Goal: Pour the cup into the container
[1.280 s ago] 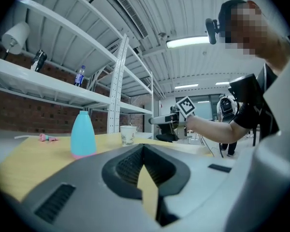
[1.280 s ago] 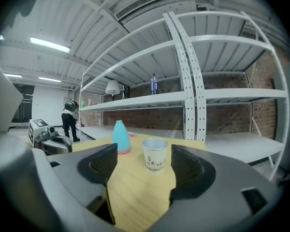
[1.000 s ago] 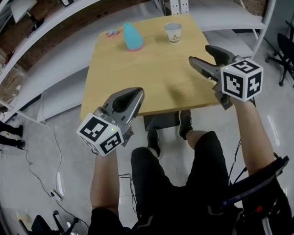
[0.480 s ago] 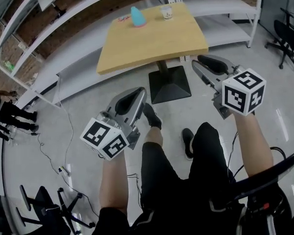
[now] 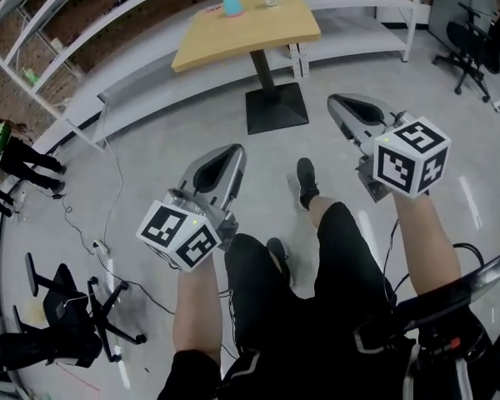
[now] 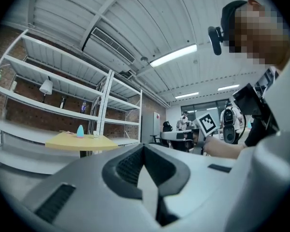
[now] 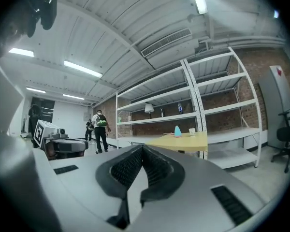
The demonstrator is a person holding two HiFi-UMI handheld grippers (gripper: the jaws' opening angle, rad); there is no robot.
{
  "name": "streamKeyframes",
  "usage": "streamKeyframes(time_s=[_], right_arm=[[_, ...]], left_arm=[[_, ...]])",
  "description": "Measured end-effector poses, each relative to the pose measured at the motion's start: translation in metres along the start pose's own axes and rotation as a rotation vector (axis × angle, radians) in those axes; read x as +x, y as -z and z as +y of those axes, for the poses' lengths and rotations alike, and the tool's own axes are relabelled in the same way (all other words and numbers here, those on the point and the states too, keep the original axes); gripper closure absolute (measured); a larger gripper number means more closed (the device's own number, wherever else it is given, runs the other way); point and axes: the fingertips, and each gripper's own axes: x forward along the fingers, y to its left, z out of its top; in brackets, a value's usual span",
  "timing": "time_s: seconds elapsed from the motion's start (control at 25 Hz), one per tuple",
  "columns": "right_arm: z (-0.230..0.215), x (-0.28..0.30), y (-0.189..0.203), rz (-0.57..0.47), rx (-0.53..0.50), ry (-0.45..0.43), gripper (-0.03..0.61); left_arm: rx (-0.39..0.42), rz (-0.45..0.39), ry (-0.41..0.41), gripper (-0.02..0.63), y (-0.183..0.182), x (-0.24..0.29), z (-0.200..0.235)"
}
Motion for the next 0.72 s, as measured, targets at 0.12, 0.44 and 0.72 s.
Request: streamKeyframes(time_s=[0.12, 0.44, 0.72], right_arm=[[0.045, -0.028, -0.089, 0.062, 0.042, 0.008, 0.577], [0.148, -0.173, -0.125, 0.072, 0.06, 0.014, 0.577], [0.226, -0.321, -0.142, 0.071, 0.066, 0.012, 0.577]], left_arm=[[-0.057, 0.048, -0.003, 0.615, -0.095, -0.042, -0.025], [-0.057, 0.06, -0.004, 0.615, -0.146, -0.146, -0.161], [-0.072, 0.075, -0.016, 0.615, -0.171, -0.232, -0.298]])
